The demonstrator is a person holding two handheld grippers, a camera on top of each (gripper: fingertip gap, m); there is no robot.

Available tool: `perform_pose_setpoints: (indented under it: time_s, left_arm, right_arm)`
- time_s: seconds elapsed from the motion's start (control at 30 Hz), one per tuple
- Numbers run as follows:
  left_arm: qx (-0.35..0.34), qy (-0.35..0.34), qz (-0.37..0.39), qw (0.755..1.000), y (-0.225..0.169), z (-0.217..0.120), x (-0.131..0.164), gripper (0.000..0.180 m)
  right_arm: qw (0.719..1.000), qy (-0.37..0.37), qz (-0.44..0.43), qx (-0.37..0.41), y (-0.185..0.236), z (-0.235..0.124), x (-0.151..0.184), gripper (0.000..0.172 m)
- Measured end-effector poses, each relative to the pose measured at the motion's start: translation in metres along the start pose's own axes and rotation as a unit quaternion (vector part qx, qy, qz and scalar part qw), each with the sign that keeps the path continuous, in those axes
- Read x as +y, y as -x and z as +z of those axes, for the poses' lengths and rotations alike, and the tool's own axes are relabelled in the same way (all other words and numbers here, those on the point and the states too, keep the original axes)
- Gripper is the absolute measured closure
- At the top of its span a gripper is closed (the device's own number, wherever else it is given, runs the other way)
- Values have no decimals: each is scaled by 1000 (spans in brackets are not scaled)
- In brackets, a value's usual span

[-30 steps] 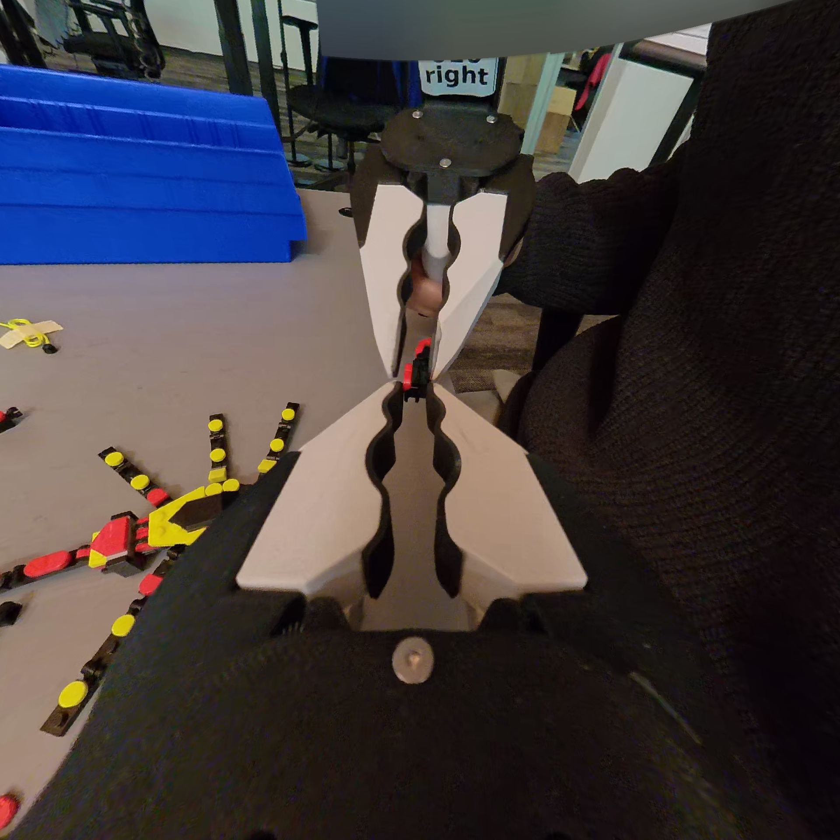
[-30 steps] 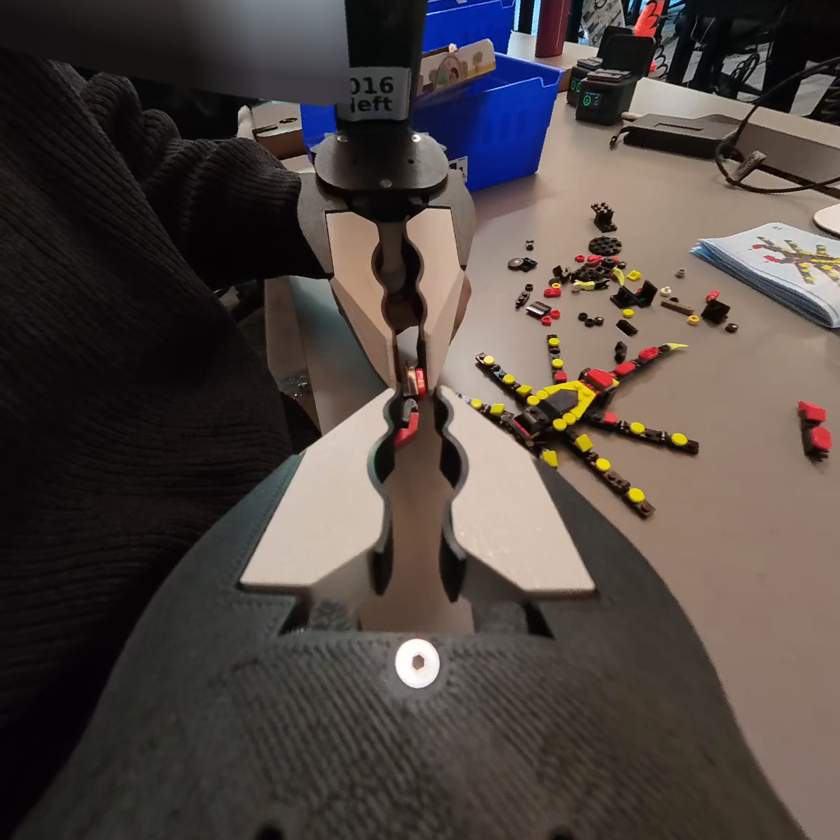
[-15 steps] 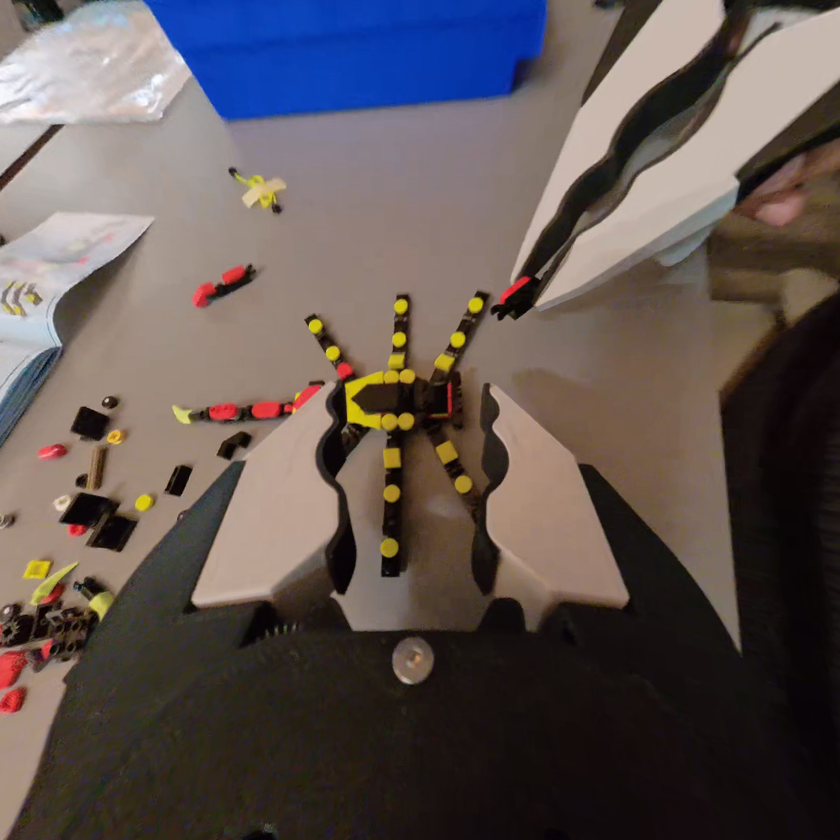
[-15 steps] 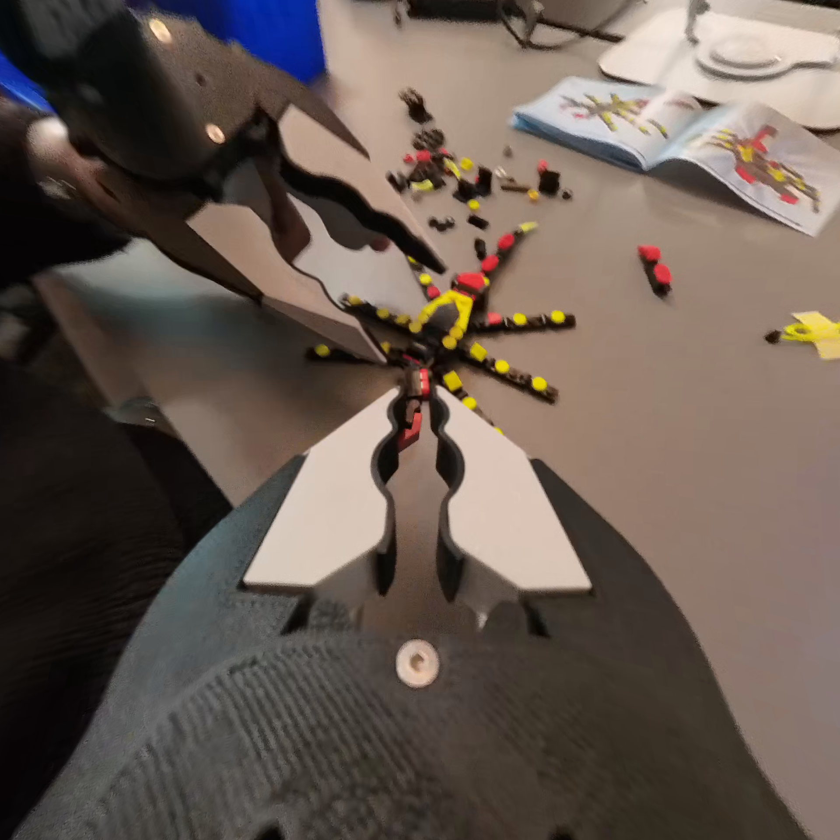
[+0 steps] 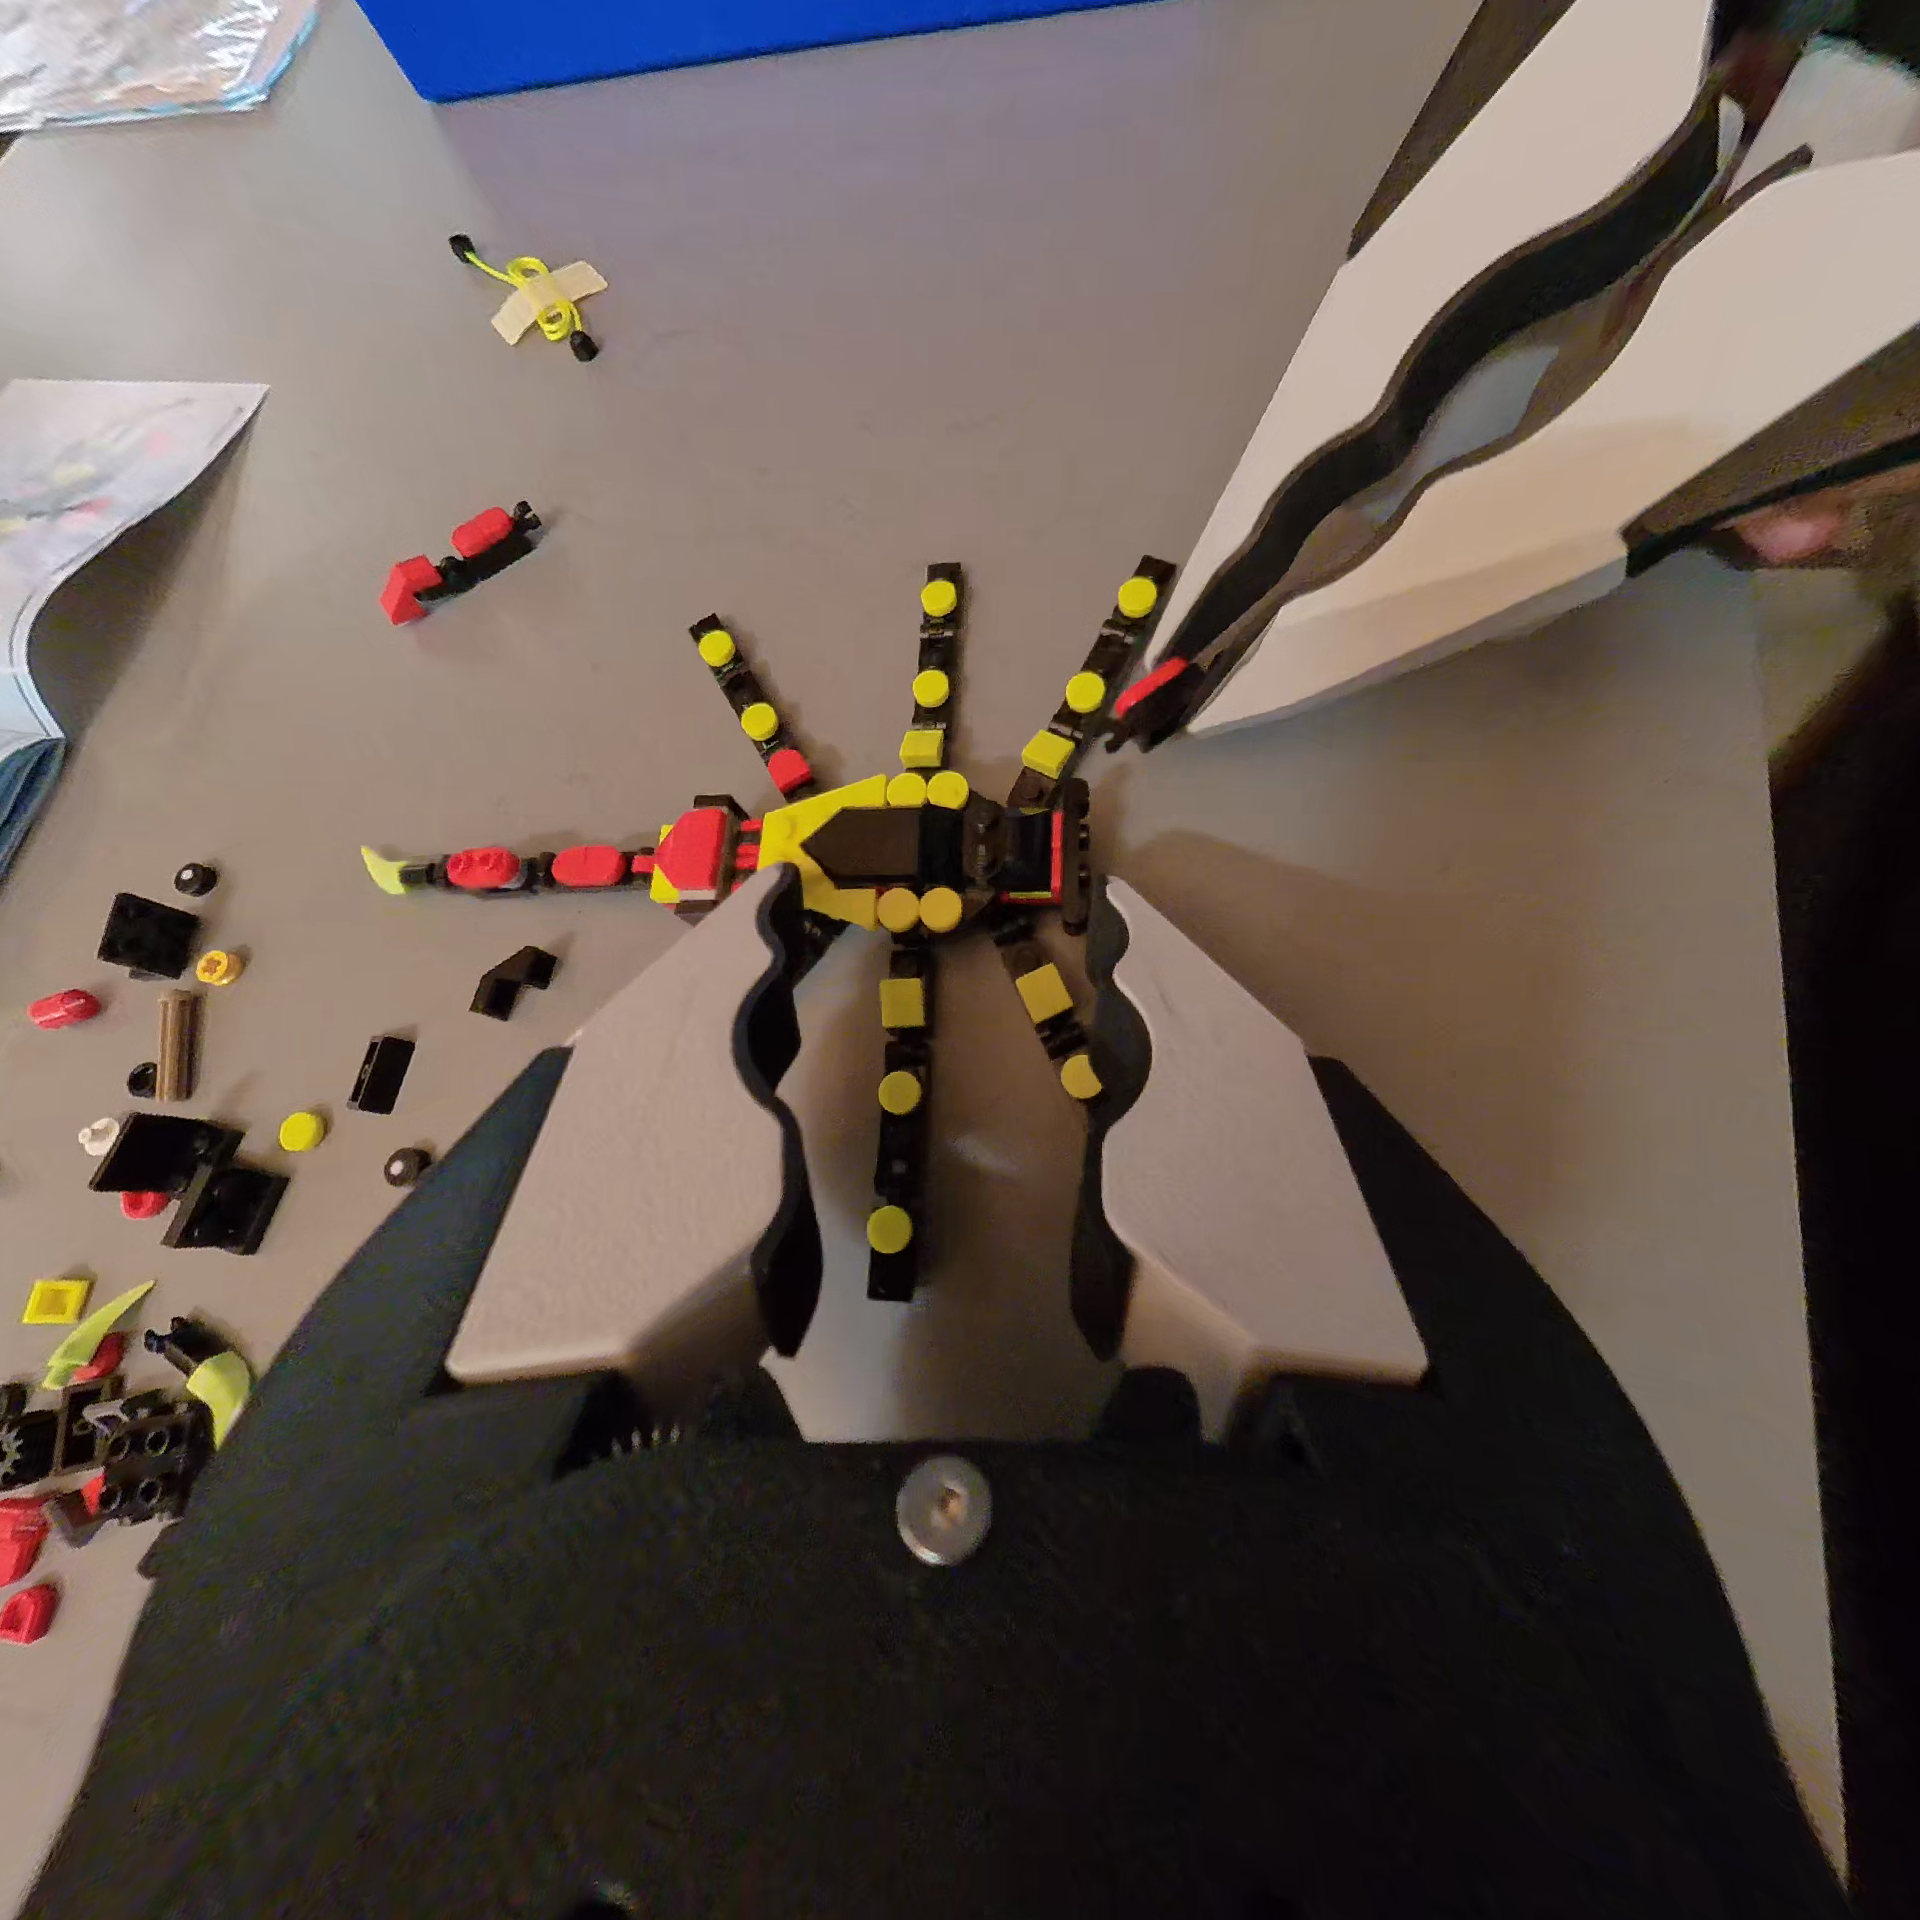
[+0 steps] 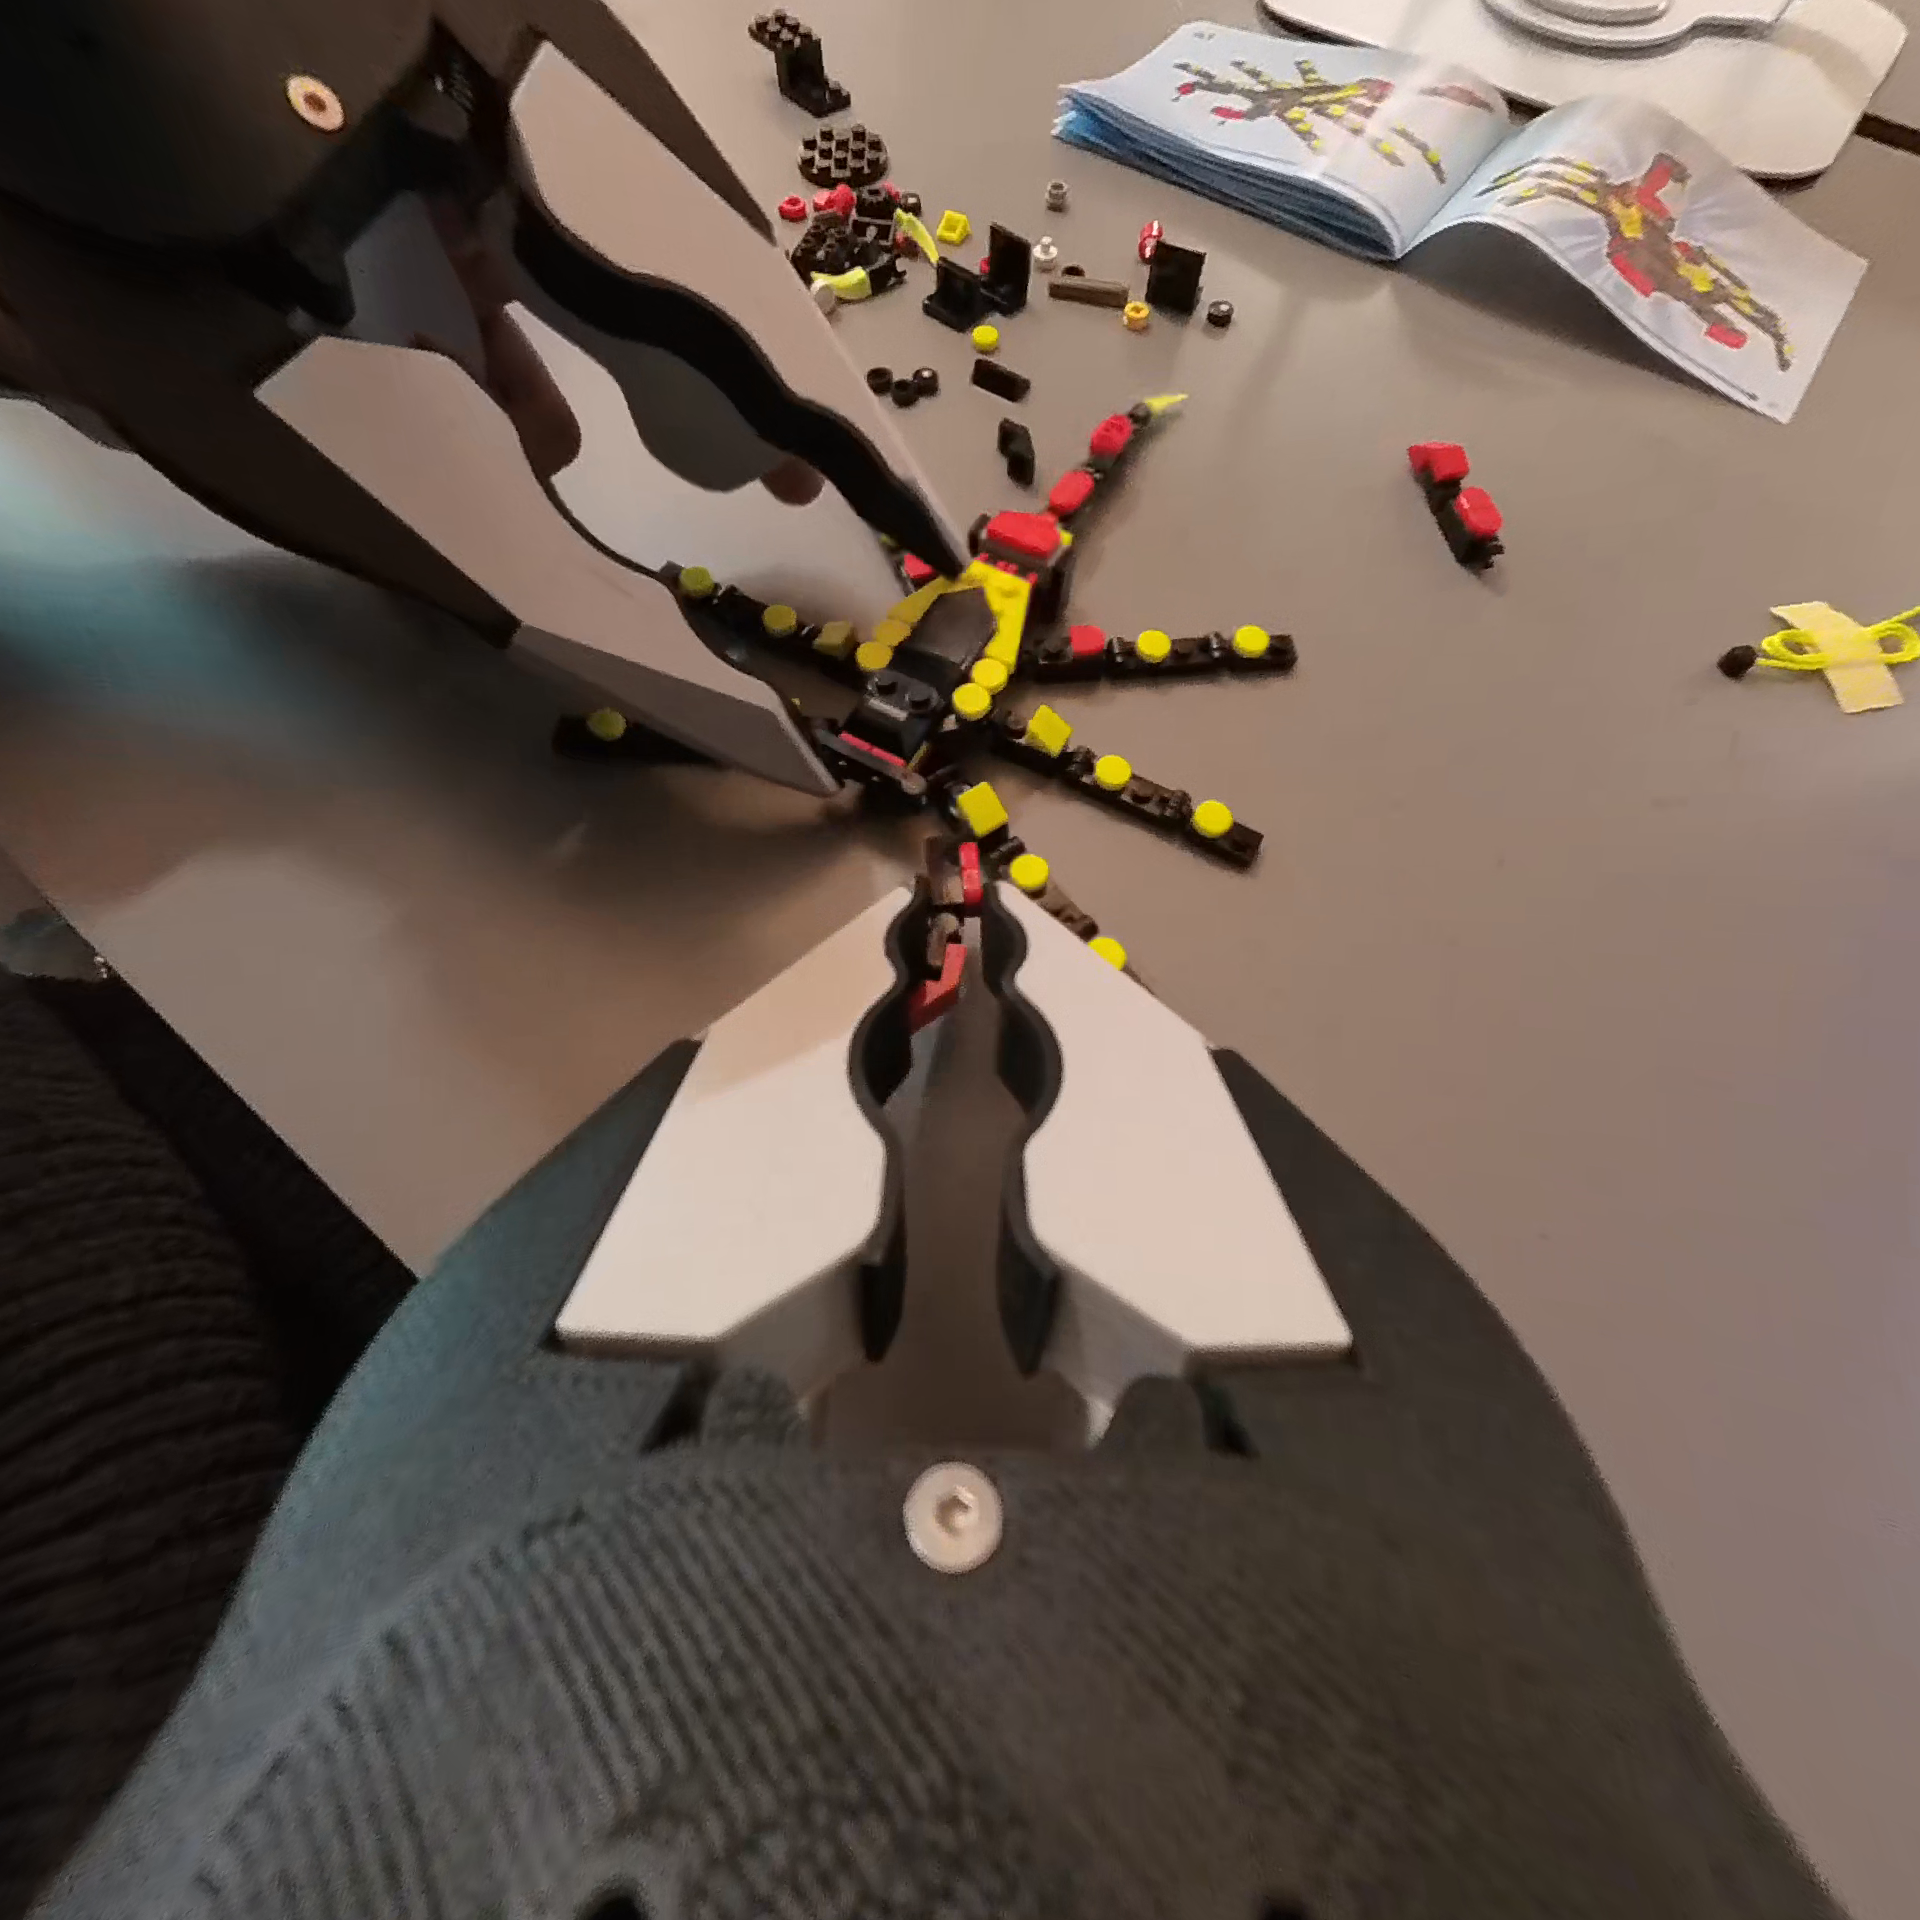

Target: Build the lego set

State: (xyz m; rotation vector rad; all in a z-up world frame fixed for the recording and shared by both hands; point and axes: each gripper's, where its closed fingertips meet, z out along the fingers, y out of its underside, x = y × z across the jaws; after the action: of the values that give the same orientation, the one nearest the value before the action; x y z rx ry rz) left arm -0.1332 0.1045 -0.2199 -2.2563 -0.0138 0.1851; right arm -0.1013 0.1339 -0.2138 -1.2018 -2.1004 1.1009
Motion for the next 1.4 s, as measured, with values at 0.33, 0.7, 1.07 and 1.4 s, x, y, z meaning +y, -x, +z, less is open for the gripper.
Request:
perform_pose_setpoints:
  time_s: [0.33,0.7,1.07,1.4]
  left_arm:
    - [11,-24,-3,1000,-3,-3,-10,120]
    - [9,-7,-14,1000,4,3,-4,114]
    - [24,2,-22,999,3,6,-3,116]
    - [25,3,-26,999,3,4,-2,117]
  right_arm:
    - [1000,8,14,-9,3,4,0,163]
    - [1000,16,11,-14,6,7,1,163]
    - [1000,15,12,-17,7,7,0,163]
    - [1000,14,7,-18,6,8,-2,163]
